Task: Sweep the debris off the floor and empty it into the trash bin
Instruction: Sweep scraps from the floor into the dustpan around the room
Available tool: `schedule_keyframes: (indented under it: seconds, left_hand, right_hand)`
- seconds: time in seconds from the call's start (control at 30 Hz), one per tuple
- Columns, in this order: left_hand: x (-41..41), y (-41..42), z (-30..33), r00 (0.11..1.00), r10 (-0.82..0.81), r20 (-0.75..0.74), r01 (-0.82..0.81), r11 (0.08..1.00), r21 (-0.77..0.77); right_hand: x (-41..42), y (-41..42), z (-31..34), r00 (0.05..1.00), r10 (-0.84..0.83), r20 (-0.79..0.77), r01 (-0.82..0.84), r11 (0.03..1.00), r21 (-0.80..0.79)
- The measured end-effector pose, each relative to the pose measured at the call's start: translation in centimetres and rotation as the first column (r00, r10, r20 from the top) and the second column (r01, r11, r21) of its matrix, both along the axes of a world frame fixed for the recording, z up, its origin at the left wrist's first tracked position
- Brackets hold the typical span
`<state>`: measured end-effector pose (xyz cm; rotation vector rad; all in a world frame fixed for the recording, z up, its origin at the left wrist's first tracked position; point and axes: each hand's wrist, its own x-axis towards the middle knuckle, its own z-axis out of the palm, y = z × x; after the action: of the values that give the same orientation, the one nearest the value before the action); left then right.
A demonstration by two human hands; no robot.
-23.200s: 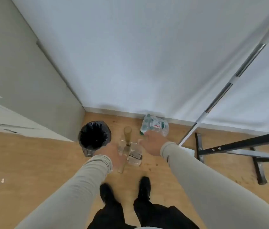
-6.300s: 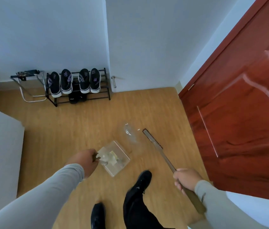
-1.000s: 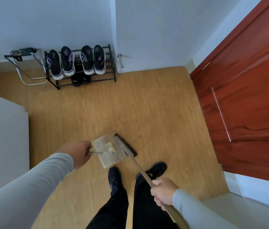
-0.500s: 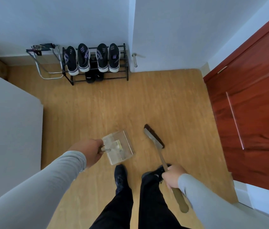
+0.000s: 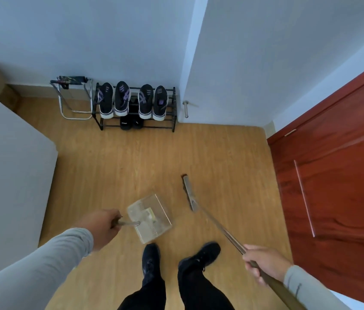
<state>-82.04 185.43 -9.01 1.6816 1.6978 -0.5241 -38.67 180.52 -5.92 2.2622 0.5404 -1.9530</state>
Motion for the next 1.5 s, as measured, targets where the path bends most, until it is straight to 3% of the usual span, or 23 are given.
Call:
schedule_keyframes:
  seconds: [0.2, 0.43, 0.6, 0.77, 0.83, 0.9, 0.97, 1.07, 1.33, 1.5]
  left_hand:
    - [-1.3, 1.6, -0.4, 0.97, 0.241, 0.016, -0.241, 0.97, 0.008]
    - [-0.3, 2.6, -3.1, 0.946, 0.321, -0.055, -0.321, 0.947, 0.008]
    - [0.3, 3.4, -3.2, 0.942, 0.329, -0.071, -0.33, 0.944, -0.005]
    - [-0.1, 4.9, -3.0, 0.936, 0.347, -0.055, -0.349, 0.936, -0.034]
    - [-0.7, 5.2, -3.0, 0.934, 0.355, -0.048, -0.357, 0.934, -0.024]
    - [-1.4, 5.1, -2.8, 0.932, 0.36, -0.042, -0.361, 0.932, -0.022]
    - [-2.2, 4.1, -2.5, 0.924, 0.382, -0.025, -0.382, 0.924, -0.028]
    - [-3.6, 1.2, -1.8, 0.905, 0.425, 0.015, -0.424, 0.904, -0.052]
    - [-9.4, -7.4, -0.2, 0.759, 0.652, 0.014, -0.651, 0.759, -0.013]
    - [-10.0, -10.9, -2.2, 0.705, 0.708, -0.05, -0.709, 0.704, -0.039]
  right_hand:
    - [-0.3, 8.2, -2.3, 0.98, 0.076, 0.185, -0.109, 0.979, 0.173]
    - [-2.4, 18.9, -9.6, 0.845, 0.414, 0.337, -0.457, 0.888, 0.056]
    - [-8.6, 15.3, -11.4, 0.763, 0.605, 0.228, -0.615, 0.788, -0.033]
    - [-11.6, 10.0, -8.7, 0.706, 0.708, 0.011, -0.706, 0.706, -0.055]
    - [-11.3, 10.9, -6.6, 0.697, 0.716, -0.039, -0.717, 0.695, -0.058]
    - [-10.0, 12.2, -4.8, 0.752, 0.656, -0.057, -0.659, 0.751, -0.045]
    - [-8.9, 13.1, -3.0, 0.811, 0.584, -0.038, -0.585, 0.811, -0.021]
    - [-8.9, 14.4, -1.7, 0.828, 0.56, 0.039, -0.561, 0.826, 0.046]
    - [-15.9, 21.5, -9.2, 0.746, 0.594, 0.301, -0.652, 0.744, 0.148]
    - [-21.0, 17.6, -12.9, 0.621, 0.742, 0.254, -0.775, 0.63, 0.056]
